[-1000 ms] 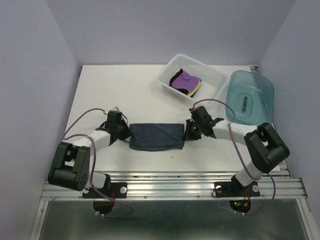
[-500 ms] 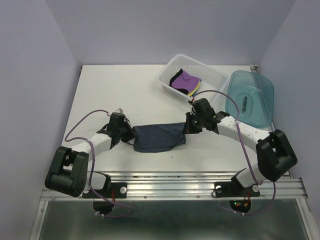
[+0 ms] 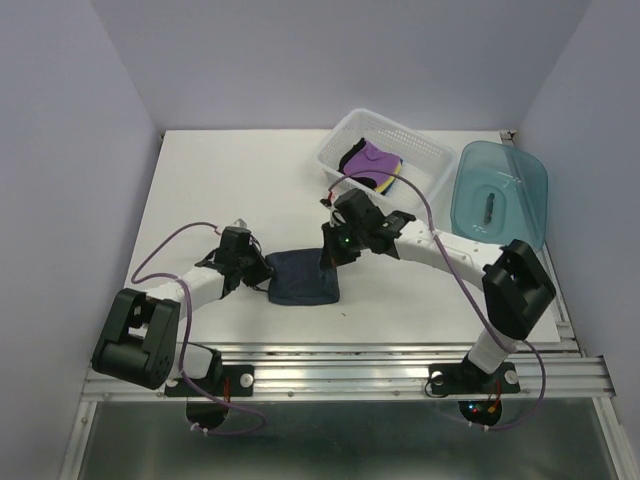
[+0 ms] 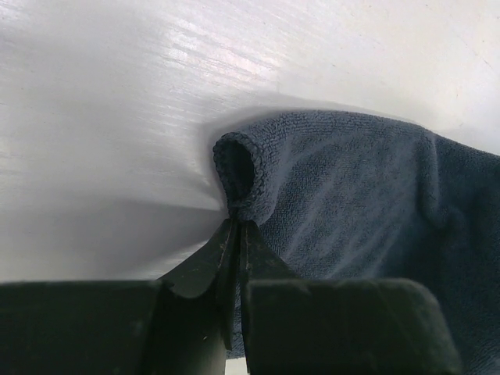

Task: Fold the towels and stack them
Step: Fold the towel

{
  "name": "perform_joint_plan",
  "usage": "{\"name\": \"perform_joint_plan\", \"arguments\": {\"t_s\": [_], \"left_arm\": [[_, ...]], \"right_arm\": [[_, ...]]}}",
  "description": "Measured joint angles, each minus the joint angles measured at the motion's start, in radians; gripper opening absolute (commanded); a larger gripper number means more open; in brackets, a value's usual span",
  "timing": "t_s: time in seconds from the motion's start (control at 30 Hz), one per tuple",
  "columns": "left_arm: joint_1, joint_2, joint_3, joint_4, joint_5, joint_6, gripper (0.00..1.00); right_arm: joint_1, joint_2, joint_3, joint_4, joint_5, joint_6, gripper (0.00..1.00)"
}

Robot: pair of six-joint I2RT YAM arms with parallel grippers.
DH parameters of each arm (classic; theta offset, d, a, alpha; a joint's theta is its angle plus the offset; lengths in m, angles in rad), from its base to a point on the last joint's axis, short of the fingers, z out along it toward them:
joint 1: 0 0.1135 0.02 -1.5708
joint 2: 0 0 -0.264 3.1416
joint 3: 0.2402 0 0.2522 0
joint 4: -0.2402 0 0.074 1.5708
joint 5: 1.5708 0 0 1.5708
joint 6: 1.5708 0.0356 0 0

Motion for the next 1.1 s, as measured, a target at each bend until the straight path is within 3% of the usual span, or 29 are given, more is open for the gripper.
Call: {"name": "perform_joint_plan", "arguments": {"t_s": [0.57,1.1], "left_arm": [[0.0,0.0,-0.01,0.017,0.007,-0.011,0.07],[0.0,-0.004,-0.018,0.028,0.016,-0.02,0.07]], "right_arm": [[0.121,0.273,0.173,0.096,-0.042,0.069,0.01],[0.141,0.352,0.236,0.163,-0.081,0.124,0.01]]}}
